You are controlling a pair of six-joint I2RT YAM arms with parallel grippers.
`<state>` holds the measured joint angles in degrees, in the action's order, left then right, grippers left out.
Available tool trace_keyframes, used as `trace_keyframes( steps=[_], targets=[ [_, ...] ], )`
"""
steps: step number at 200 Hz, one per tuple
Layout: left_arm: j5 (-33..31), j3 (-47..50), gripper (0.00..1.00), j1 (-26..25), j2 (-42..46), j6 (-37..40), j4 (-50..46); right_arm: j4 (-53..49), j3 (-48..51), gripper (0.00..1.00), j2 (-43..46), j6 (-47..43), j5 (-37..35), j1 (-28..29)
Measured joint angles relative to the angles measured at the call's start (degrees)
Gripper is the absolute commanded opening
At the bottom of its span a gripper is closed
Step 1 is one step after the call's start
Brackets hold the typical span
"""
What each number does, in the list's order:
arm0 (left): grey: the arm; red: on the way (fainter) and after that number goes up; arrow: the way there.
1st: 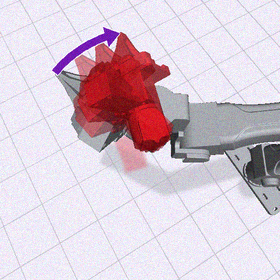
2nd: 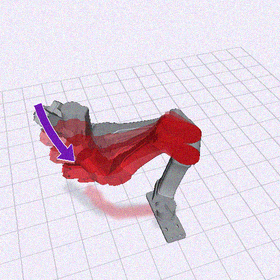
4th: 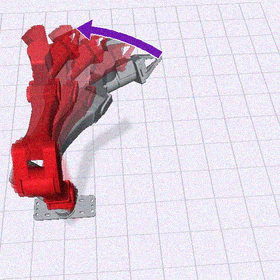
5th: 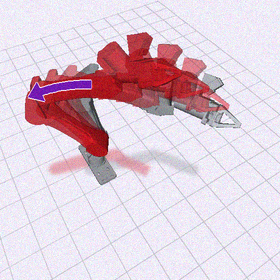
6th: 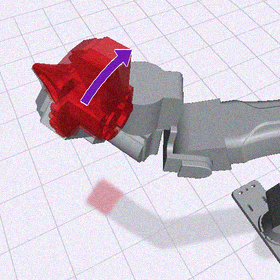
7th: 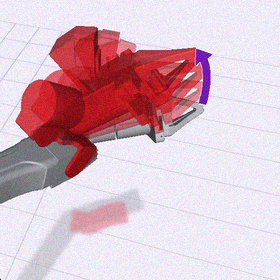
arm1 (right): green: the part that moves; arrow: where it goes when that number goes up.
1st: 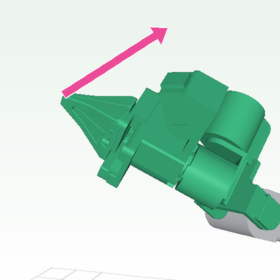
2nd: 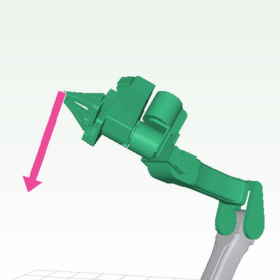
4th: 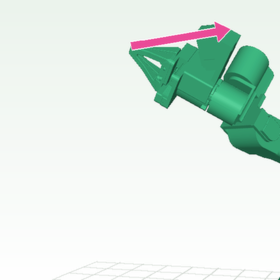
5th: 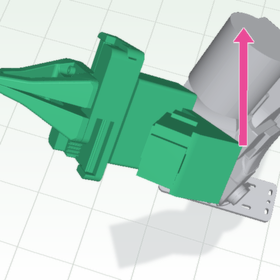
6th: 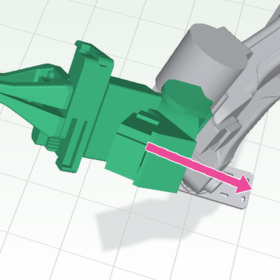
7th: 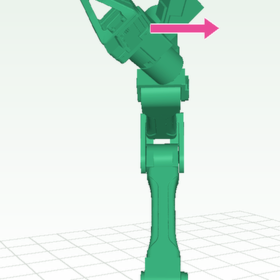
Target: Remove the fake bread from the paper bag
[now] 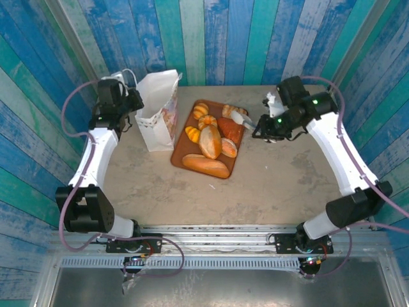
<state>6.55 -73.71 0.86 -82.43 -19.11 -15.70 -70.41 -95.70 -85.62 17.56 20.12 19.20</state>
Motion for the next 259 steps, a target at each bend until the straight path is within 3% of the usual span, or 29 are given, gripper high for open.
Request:
trace_keyframes(
  steps=[18, 47, 66, 74, 143, 259],
  targets=[
    [-0.24, -0.5, 0.41, 0.02, -0.37, 0.48, -1.09, 2.58, 5.31, 0.35, 3.54, 0.46, -2.75, -1.92],
    [-0.22, -0.61, 0.8, 0.04, -0.37, 0.68, -2.36, 7.5, 14.38, 0.35, 7.15, 0.79, -10.95, -3.37],
    [-0.15, -0.63, 1.0, 0.04, -0.33, 0.87, -2.93, 11.45, 20.33, 0.36, 9.09, 0.9, -16.02, -3.61],
    [-0.11, -0.66, 0.94, 0.04, -0.31, 0.61, -3.17, 13.25, 22.86, 0.36, 9.86, 0.9, -17.81, -3.67],
    [0.04, 1.64, 0.94, 0.04, 5.6, -0.24, -5.09, 28.11, 35.74, 0.41, 10.6, -0.66, -26.71, -4.79],
    [-1.33, 11.5, 0.94, 0.04, 26.67, -2.64, -6.99, 40.76, 38.86, 0.45, -0.48, -4.55, -23.87, -7.34]
  ],
)
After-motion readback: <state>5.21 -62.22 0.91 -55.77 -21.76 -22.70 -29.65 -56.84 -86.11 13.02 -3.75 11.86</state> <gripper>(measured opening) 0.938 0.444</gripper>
